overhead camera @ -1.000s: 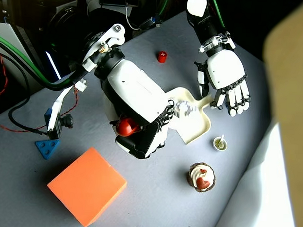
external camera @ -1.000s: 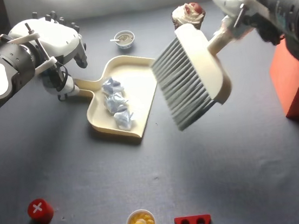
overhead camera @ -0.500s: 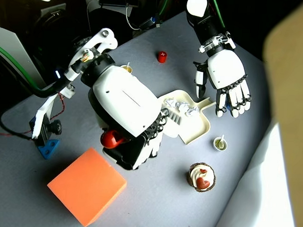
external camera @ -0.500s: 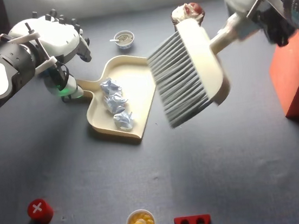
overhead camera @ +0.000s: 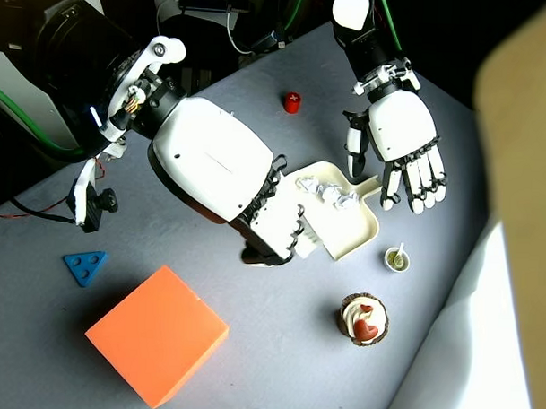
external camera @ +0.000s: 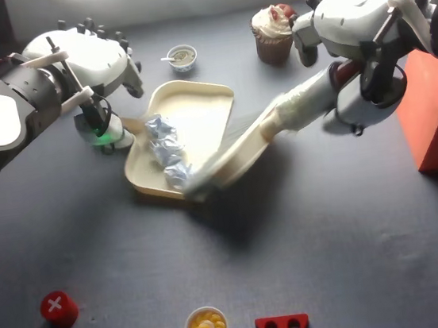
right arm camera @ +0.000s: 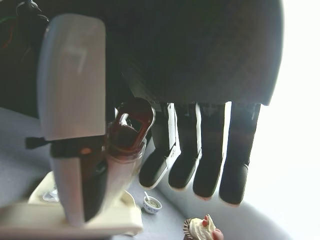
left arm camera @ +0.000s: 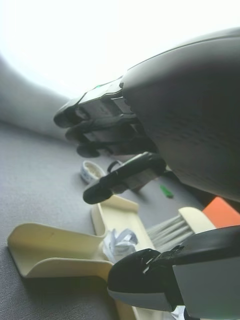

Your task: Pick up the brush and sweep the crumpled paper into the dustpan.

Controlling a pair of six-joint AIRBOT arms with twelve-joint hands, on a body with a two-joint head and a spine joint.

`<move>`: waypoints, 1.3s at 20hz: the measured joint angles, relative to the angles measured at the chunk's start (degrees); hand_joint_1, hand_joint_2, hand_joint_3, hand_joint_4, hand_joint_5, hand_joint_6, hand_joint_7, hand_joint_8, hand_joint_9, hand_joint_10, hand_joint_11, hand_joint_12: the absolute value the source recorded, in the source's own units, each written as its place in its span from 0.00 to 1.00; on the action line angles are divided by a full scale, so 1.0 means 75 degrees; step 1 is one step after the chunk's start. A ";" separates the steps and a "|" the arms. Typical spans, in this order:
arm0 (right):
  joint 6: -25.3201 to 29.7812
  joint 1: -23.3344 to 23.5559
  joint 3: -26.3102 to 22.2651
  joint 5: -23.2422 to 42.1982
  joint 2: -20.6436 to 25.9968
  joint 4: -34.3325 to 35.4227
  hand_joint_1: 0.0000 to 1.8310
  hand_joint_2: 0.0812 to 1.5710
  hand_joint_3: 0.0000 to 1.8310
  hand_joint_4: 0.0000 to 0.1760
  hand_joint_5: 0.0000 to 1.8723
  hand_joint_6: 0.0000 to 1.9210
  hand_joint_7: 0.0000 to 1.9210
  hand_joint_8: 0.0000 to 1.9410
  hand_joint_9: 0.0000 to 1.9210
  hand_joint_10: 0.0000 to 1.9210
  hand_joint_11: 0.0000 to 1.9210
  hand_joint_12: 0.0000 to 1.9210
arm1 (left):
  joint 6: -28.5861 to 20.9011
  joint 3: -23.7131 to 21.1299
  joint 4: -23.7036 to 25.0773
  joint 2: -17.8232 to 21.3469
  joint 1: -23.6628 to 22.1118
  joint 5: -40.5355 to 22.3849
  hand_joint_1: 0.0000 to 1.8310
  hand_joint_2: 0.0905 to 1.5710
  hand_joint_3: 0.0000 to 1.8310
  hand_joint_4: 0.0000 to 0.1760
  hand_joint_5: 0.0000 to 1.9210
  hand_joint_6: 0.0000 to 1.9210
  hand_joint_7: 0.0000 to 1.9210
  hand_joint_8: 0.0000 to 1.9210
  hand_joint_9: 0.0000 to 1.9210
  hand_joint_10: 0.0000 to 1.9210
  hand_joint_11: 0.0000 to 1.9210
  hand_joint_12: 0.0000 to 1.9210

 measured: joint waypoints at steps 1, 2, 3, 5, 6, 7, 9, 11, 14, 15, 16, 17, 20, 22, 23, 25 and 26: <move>-0.0166 0.0000 0.0000 -0.0006 0.0020 0.0175 0.34 0.53 0.00 0.00 0.12 0.01 0.22 0.01 0.25 0.01 0.20 0.20 | -0.0003 -0.0038 0.0003 0.0017 0.0000 -0.0038 0.52 0.64 0.00 0.40 0.38 0.00 0.15 0.01 0.11 0.00 0.04 0.13; -0.0347 0.0000 0.0000 -0.0044 0.0041 0.0347 0.33 0.52 0.00 0.00 0.10 0.00 0.19 0.00 0.23 0.00 0.22 0.10 | -0.0015 -0.0058 0.0015 0.0041 0.0000 -0.0032 0.52 0.64 0.00 0.42 0.37 0.00 0.15 0.01 0.11 0.00 0.04 0.13; -0.0629 0.0000 -0.0003 -0.0108 0.0085 0.0606 0.31 0.50 0.00 0.00 0.10 0.00 0.18 0.00 0.21 0.00 0.23 0.05 | -0.0029 -0.0061 0.0026 0.0047 0.0000 -0.0017 0.52 0.64 0.00 0.39 0.38 0.00 0.16 0.01 0.11 0.00 0.04 0.13; -0.0787 0.0000 -0.0082 -0.0187 0.0242 0.0921 0.28 0.48 0.00 0.00 0.07 0.00 0.16 0.00 0.17 0.00 0.19 0.02 | -0.0032 -0.0006 0.0050 0.0047 -0.0015 -0.0035 0.54 0.63 0.00 0.34 0.38 0.00 0.14 0.00 0.11 0.00 0.05 0.13; -0.0918 0.0009 -0.0102 -0.0195 0.0335 0.1128 0.26 0.48 0.00 0.00 0.06 0.00 0.14 0.00 0.16 0.00 0.18 0.01 | -0.0032 0.0032 0.0050 0.0047 -0.0044 -0.0020 0.53 0.63 0.00 0.35 0.38 0.00 0.14 0.00 0.11 0.00 0.05 0.13; -0.1139 0.0061 -0.0105 -0.0216 0.0388 0.1358 0.25 0.47 0.00 0.00 0.05 0.00 0.13 0.00 0.14 0.00 0.16 0.00 | -0.0032 0.0041 0.0076 0.0047 -0.0076 0.0009 0.53 0.64 0.00 0.34 0.38 0.00 0.14 0.00 0.11 0.00 0.05 0.13; -0.1603 0.0221 -0.0131 -0.0271 0.0513 0.1985 0.22 0.47 0.00 0.00 0.04 0.00 0.10 0.00 0.12 0.00 0.15 0.00 | -0.0032 0.0020 0.0131 0.0055 -0.0099 0.0035 0.53 0.64 0.00 0.34 0.38 0.00 0.14 0.00 0.10 0.00 0.04 0.12; -0.2043 0.0481 -0.0146 -0.0423 0.0621 0.2547 0.20 0.47 0.00 0.00 0.02 0.00 0.08 0.00 0.11 0.00 0.14 0.00 | -0.0064 -0.0041 0.0181 0.0067 -0.0099 -0.0006 0.53 0.64 0.00 0.32 0.38 0.00 0.13 0.00 0.10 0.00 0.04 0.12; -0.2410 0.0685 -0.0242 -0.0495 0.0804 0.2929 0.21 0.48 0.00 0.00 0.02 0.00 0.09 0.00 0.11 0.00 0.13 0.00 | -0.0067 -0.0105 0.0227 0.0111 -0.0114 -0.0015 0.52 0.64 0.00 0.34 0.37 0.00 0.12 0.00 0.10 0.00 0.05 0.12; -0.2664 0.0726 -0.0265 -0.0533 0.0866 0.3214 0.20 0.48 0.00 0.00 0.03 0.00 0.10 0.00 0.11 0.00 0.13 0.00 | -0.0067 -0.0114 0.0230 0.0111 -0.0125 -0.0006 0.53 0.64 0.00 0.33 0.38 0.00 0.13 0.00 0.11 0.00 0.05 0.12; -0.3010 0.0726 -0.0277 -0.0507 0.0921 0.3544 0.21 0.47 0.00 0.00 0.03 0.00 0.09 0.00 0.11 0.00 0.13 0.00 | -0.0073 -0.0125 0.0248 0.0108 -0.0128 0.0000 0.53 0.63 0.00 0.34 0.38 0.00 0.13 0.00 0.11 0.00 0.05 0.12; -0.3142 0.0726 -0.0294 -0.0449 0.0985 0.3733 0.21 0.48 0.00 0.00 0.03 0.00 0.09 0.00 0.11 0.00 0.13 0.00 | -0.0067 -0.0160 0.0248 0.0108 -0.0128 0.0015 0.52 0.64 0.00 0.34 0.37 0.00 0.13 0.00 0.10 0.00 0.04 0.11; -0.3162 0.0379 -0.0495 0.0527 0.1524 0.3713 0.21 0.49 0.00 0.00 0.02 0.00 0.09 0.00 0.11 0.00 0.12 0.00 | -0.0087 -0.0227 0.0245 0.0079 -0.0128 -0.0017 0.52 0.64 0.00 0.35 0.37 0.00 0.13 0.00 0.10 0.00 0.05 0.11; -0.3165 0.0213 -0.0673 0.1099 0.1862 0.3605 0.19 0.50 0.00 0.00 0.02 0.00 0.08 0.00 0.10 0.00 0.12 0.00 | -0.0125 -0.0265 0.0248 0.0079 -0.0128 -0.0012 0.52 0.64 0.00 0.33 0.37 0.00 0.14 0.00 0.11 0.00 0.05 0.11; -0.3165 0.0102 -0.0720 0.1658 0.2060 0.3351 0.19 0.50 0.00 0.00 0.02 0.00 0.08 0.00 0.10 0.00 0.12 0.00 | -0.0122 -0.0262 0.0248 0.0079 -0.0128 -0.0023 0.52 0.64 0.00 0.33 0.37 0.00 0.14 0.00 0.11 0.00 0.05 0.11; -0.3162 -0.0251 -0.0749 0.3037 0.2500 0.3118 0.21 0.49 0.00 0.00 0.02 0.00 0.08 0.00 0.11 0.00 0.12 0.00 | -0.0122 -0.0262 0.0254 0.0093 -0.0128 -0.0017 0.52 0.64 0.00 0.32 0.37 0.00 0.13 0.00 0.11 0.00 0.05 0.11; -0.3159 -0.0455 -0.0749 0.3596 0.2678 0.3121 0.21 0.49 0.00 0.00 0.02 0.00 0.08 0.00 0.11 0.00 0.12 0.00 | -0.0122 -0.0262 0.0254 0.0117 -0.0128 -0.0026 0.52 0.64 0.00 0.32 0.37 0.00 0.13 0.00 0.11 0.00 0.05 0.11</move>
